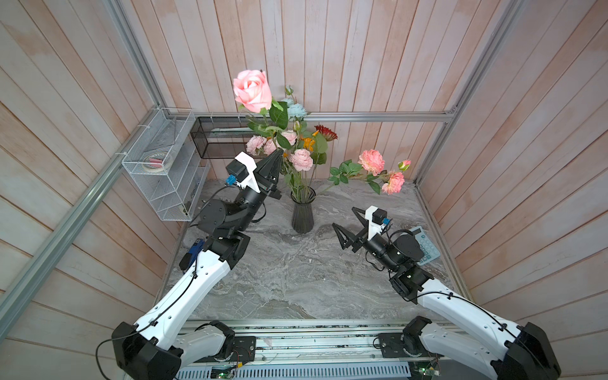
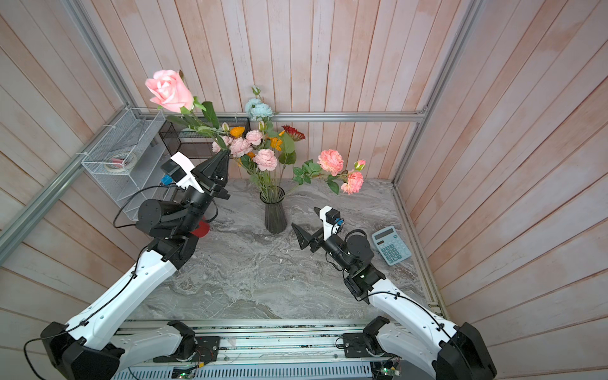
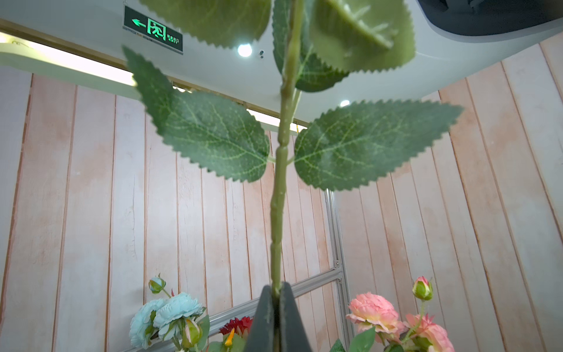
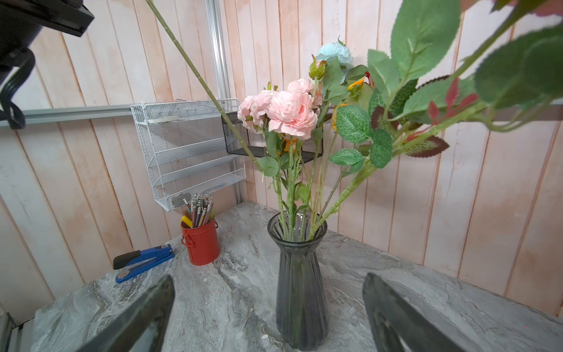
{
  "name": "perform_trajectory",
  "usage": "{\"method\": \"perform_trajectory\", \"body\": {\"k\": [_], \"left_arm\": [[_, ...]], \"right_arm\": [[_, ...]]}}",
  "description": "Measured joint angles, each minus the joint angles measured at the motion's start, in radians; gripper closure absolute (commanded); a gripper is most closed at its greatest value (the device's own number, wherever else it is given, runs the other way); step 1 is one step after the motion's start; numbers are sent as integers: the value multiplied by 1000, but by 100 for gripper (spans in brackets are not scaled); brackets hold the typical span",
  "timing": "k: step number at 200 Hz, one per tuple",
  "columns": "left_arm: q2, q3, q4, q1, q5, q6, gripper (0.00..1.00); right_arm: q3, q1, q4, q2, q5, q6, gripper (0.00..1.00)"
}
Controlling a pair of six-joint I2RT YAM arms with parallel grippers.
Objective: Pick out pink flowers from the vase
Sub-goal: Pick up the flower from the vase.
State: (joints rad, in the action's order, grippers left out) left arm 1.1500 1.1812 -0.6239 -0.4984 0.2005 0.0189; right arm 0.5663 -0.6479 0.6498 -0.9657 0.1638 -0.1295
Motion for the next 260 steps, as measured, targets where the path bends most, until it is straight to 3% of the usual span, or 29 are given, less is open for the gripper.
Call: {"method": "perform_trajectory", "body": {"k": [33,66,88,119,183,236,260], "left_arm": [[-103,-9,185,0,5,27,100],[-204,-157,288,0,64,36,100],[-221,-266,321,0,154,58,100],[-228,-391,326,0,253,95,100],[-248,-464,275,-2,340,144,100],[-246,-505,202,-2,350,174,100],[-241,-537,182,-2,352,188,100]], "right_arm": [[29,-26,-81,54,25,0,12],[107,-54,-170,58,68,12,15],[142,-85,-199,46,100,31,22],[203,-112,-217,-24,169,42,39],[229,-148,-204,-169,282,48,43],[293,-180,-192,-257,321,48,56],[319,-187,-184,-292,333,47,67]]}}
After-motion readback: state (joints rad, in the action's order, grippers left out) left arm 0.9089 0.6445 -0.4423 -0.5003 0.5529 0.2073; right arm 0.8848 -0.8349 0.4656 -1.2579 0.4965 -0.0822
